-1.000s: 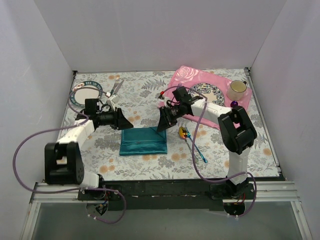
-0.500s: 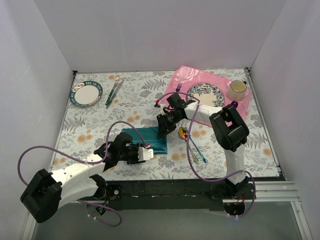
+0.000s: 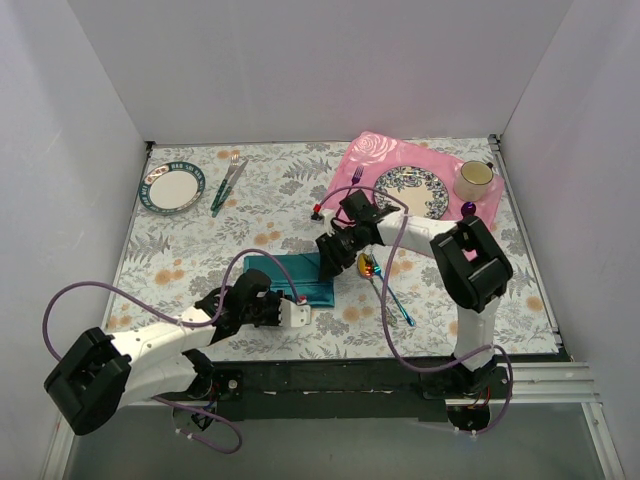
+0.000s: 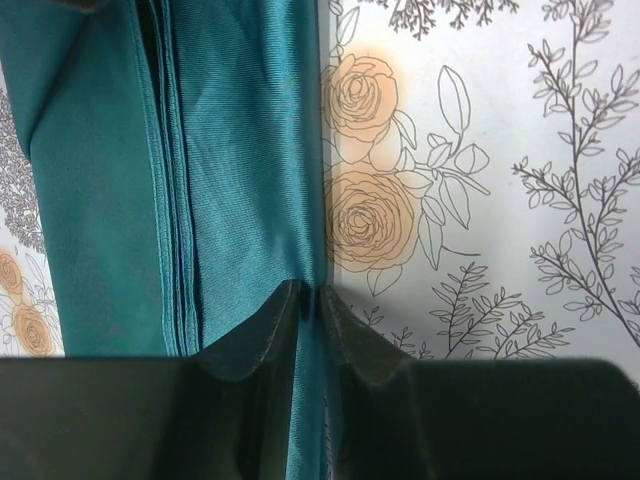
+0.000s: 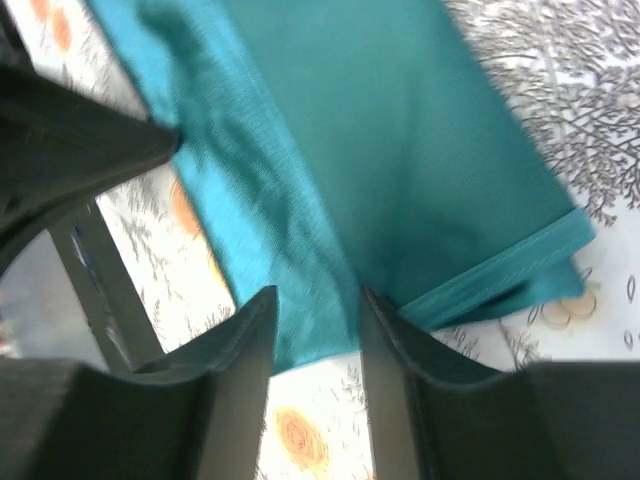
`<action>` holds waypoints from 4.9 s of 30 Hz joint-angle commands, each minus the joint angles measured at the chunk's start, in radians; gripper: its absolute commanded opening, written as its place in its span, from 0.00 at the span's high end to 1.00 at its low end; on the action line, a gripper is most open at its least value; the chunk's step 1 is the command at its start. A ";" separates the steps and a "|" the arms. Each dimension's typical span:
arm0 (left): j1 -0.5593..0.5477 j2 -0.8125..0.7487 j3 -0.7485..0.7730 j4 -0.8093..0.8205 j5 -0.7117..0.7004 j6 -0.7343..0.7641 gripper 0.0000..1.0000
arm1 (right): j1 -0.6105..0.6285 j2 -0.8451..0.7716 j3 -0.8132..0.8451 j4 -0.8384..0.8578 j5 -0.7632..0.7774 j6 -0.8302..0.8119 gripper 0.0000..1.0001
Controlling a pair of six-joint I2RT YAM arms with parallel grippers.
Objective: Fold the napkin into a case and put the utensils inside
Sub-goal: Pick up the 2/3-rectangle-folded napkin from the center of the board.
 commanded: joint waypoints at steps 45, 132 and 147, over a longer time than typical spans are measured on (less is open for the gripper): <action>0.182 -0.068 0.085 -0.157 0.138 0.029 1.00 | 0.286 -0.512 -0.572 0.630 0.096 -0.926 0.49; 0.711 0.043 0.245 -0.513 0.540 0.436 0.49 | 0.370 -0.236 -0.331 0.489 0.402 -0.880 0.99; 0.734 -0.167 0.006 -0.298 0.562 0.638 0.23 | 0.281 -0.193 -0.209 0.392 0.245 -0.756 0.99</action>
